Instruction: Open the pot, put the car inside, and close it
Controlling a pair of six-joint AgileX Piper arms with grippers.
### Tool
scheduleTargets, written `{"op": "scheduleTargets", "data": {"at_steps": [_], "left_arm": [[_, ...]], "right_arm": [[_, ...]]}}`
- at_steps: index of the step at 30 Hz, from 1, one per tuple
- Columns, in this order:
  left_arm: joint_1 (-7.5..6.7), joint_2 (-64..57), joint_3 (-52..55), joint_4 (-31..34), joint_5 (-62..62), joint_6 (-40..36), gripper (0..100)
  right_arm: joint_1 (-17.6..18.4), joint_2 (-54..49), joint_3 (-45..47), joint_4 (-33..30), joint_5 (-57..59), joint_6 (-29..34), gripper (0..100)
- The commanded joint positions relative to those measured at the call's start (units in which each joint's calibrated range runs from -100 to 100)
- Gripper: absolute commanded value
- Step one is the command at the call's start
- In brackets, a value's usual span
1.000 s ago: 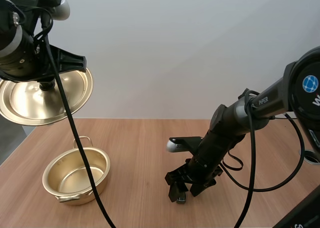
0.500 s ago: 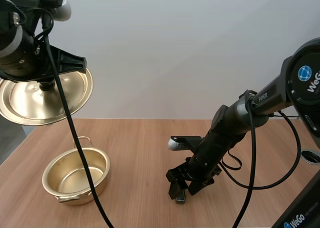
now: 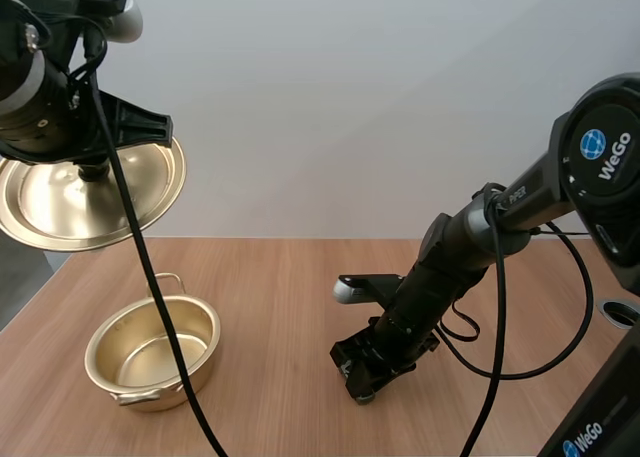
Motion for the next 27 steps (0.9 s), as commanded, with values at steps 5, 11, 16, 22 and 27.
{"op": "scheduleTargets", "data": {"at_steps": [5,11,16,22,27], "left_arm": [[0.03,0.0,0.0,-0.1,0.0,0.1,0],[0.03,0.0,0.0,-0.1,0.0,0.8,0],[0.03,-1.8,-1.0,0.5,0.0,1.7,0],[0.03,-7.0,-5.7,4.3,0.0,3.0,0],[0.03,-12.9,-8.9,6.7,0.0,3.0,0]], "right_arm": [[0.0,-0.2,-0.1,-0.8,0.3,-1.6,0],[0.0,-2.2,-3.0,0.3,1.6,-4.4,0],[0.0,-7.8,-9.7,6.3,6.4,-4.7,0],[0.0,-12.2,-19.7,11.3,20.8,-6.9,0],[0.0,-12.4,-24.9,15.2,30.4,-9.2,0]]}}
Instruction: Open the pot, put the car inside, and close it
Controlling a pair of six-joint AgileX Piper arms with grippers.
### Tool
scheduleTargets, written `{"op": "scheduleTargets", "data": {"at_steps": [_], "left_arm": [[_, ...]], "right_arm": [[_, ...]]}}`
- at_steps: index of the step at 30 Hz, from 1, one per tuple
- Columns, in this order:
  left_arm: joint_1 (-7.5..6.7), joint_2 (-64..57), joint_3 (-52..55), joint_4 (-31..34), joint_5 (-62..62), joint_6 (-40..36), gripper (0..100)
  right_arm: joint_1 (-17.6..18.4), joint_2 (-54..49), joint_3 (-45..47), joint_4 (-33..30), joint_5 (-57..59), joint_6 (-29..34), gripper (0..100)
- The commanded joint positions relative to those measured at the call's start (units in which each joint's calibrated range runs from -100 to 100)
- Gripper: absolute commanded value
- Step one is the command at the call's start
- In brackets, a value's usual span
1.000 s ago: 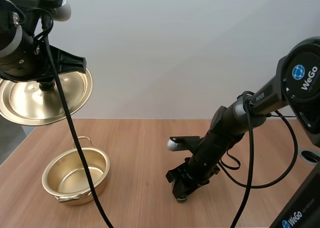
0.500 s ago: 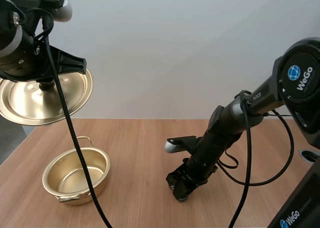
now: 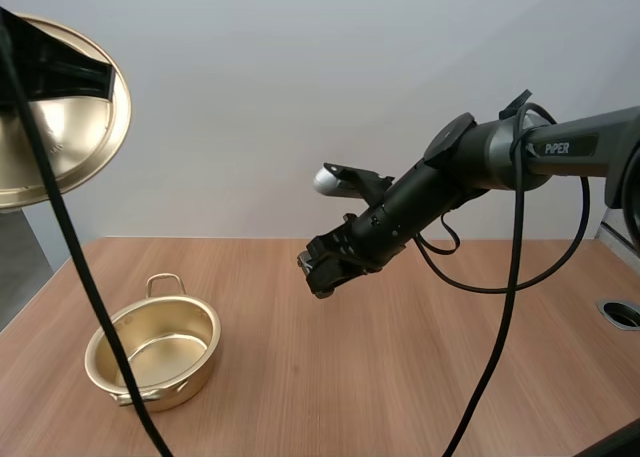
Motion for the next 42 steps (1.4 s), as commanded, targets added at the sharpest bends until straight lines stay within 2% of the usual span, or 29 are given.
{"op": "scheduleTargets", "data": {"at_steps": [1,5,11,16,23,39,42], "left_arm": [[0.03,-3.2,-1.0,0.1,0.0,0.0,0],[0.03,-7.9,-1.3,0.2,0.0,0.0,0],[0.03,-12.8,-1.3,1.0,0.0,0.0,0],[0.03,-14.5,-1.3,3.2,0.0,0.0,0],[0.03,-14.8,-1.3,5.7,0.0,0.0,0],[0.03,-14.8,-1.3,5.6,0.0,0.0,0],[0.03,-14.8,-1.3,5.5,0.0,0.0,0]], "right_arm": [[0.0,0.0,-2.3,3.1,3.6,-2.2,0],[1.7,0.0,-3.4,5.6,3.6,-4.3,0],[7.9,0.1,-3.6,5.2,3.6,-4.4,0],[13.0,1.5,-3.6,3.7,-5.2,-4.3,0],[15.4,6.6,-3.9,0.2,-9.7,-4.3,0],[20.8,20.8,-20.0,-1.2,-11.2,-3.8,0],[22.3,22.8,-21.5,-4.0,-14.0,-2.8,0]]}}
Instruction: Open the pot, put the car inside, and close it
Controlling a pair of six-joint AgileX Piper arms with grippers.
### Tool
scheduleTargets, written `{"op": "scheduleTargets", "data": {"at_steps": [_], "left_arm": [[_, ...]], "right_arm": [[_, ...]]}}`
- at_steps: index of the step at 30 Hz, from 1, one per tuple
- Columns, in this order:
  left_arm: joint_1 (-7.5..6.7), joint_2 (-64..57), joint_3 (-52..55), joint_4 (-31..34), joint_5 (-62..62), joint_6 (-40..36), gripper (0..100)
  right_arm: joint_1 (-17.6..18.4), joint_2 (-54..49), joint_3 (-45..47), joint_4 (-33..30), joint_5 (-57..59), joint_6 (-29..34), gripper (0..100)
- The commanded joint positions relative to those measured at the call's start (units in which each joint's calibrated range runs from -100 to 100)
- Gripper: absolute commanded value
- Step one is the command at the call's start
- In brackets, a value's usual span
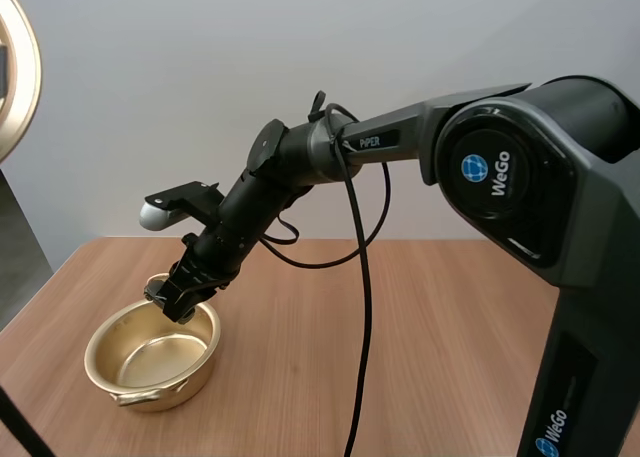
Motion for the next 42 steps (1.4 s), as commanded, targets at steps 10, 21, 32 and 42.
{"op": "scheduleTargets", "data": {"at_steps": [10,21,32,42], "left_arm": [[0.03,-0.1,0.1,-0.3,0.1,0.1,0],[0.03,-0.1,0.1,-0.5,0.1,0.1,0],[0.03,-0.1,0.1,-0.5,0.1,0.1,0],[0.03,-0.1,0.1,-0.3,0.1,0.1,0]], "right_arm": [[3.8,4.8,-1.2,-6.8,-9.7,0.9,0],[3.8,8.1,-2.2,-7.6,-11.7,0.9,0],[4.2,10.0,-2.8,-7.5,-14.0,0.9,0],[4.2,10.0,-2.8,-6.2,-18.0,1.0,0]]}}
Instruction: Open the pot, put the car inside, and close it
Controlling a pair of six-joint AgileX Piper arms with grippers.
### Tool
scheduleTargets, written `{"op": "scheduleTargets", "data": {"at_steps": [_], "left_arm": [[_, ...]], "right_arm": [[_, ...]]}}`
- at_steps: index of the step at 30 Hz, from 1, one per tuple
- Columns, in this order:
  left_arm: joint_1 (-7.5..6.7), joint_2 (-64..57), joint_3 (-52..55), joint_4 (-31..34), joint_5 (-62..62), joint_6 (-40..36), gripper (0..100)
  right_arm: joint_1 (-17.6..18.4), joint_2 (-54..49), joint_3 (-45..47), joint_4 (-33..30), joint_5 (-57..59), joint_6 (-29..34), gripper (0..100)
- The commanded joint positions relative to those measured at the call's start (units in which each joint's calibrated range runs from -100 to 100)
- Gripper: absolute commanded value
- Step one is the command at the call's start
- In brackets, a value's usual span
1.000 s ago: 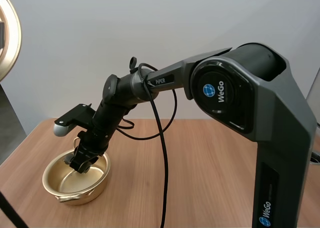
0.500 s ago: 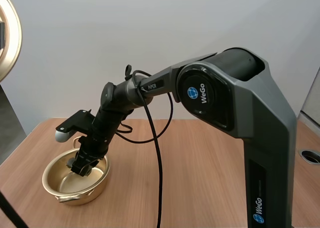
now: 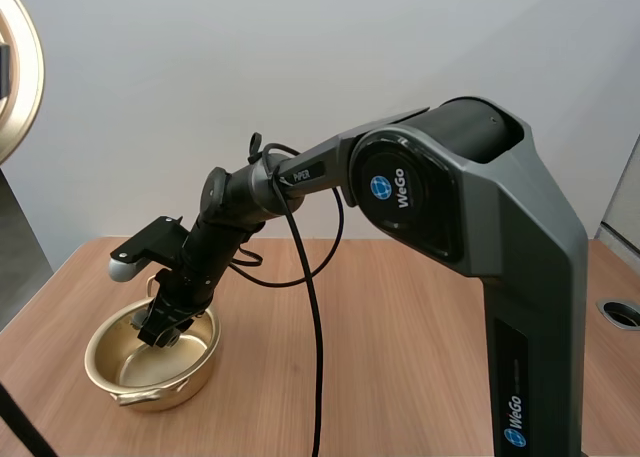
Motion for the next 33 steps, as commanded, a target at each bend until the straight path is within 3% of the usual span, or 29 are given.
{"op": "scheduleTargets", "data": {"at_steps": [1,4,5,11,14,17,30,33], "left_arm": [[0.03,-0.1,0.1,0.1,0.1,0.0,0],[0.03,-0.1,0.1,0.1,0.1,0.0,0],[0.03,-0.1,0.1,0.1,0.1,0.0,0],[0.03,-0.1,0.1,0.1,0.1,0.4,0],[0.03,-0.1,0.1,0.1,0.1,0.9,0],[0.03,-0.1,0.1,0.1,0.1,1.0,0],[0.03,-0.1,0.1,0.4,0.1,1.0,0],[0.03,-0.1,0.1,0.4,0.1,1.0,0]], "right_arm": [[0.1,0.1,0.0,0.5,0.0,0.4,0],[0.1,0.1,0.0,0.7,0.0,0.8,0],[0.1,0.1,0.0,0.7,0.0,0.8,4],[0.1,0.1,0.0,0.7,0.0,0.8,60],[0.1,0.1,0.0,0.7,0.0,0.8,78],[0.1,0.1,0.0,0.7,0.0,0.8,83],[0.1,-0.2,0.0,1.3,-4.1,0.8,82],[0.1,-1.3,0.0,1.7,-4.6,2.3,95]]}}
